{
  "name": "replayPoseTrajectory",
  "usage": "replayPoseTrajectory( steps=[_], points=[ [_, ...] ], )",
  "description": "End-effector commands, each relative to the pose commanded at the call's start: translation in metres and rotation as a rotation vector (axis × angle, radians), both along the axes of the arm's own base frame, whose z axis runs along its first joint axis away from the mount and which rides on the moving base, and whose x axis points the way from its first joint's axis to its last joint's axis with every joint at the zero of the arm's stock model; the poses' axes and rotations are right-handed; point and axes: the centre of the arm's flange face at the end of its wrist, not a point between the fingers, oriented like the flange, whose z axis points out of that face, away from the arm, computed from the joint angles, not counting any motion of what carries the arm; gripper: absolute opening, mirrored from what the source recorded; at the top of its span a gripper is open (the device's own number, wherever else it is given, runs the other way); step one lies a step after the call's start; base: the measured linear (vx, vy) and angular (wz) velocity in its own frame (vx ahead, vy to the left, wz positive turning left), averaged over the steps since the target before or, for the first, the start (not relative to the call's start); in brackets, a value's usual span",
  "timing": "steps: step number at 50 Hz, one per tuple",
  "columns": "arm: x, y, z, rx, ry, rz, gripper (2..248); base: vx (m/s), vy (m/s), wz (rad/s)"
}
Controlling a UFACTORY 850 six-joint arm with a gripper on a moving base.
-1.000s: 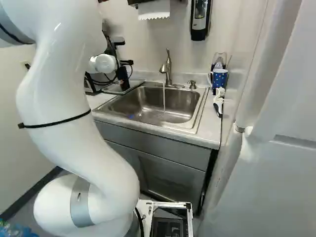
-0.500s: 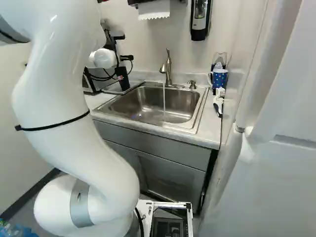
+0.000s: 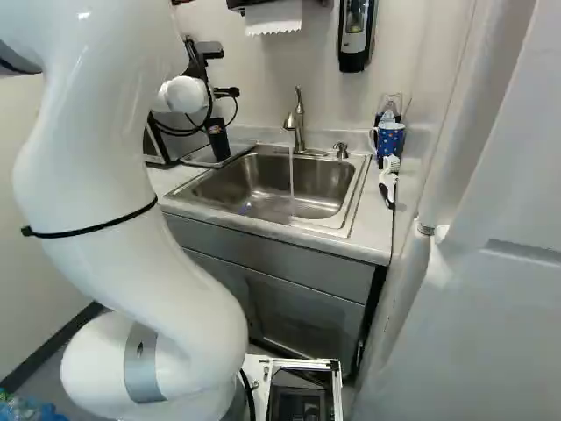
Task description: Rinse the cup and place it in the tray
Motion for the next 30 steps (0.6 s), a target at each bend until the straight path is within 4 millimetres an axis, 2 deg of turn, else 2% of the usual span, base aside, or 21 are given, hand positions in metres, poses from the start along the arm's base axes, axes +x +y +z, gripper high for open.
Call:
replayPoseTrajectory(
  steps=[30],
  points=[
    [-0.004,-0.031,0.028,0.000,0.001,-0.049,247,0.000,0.000,0.000]
  ],
)
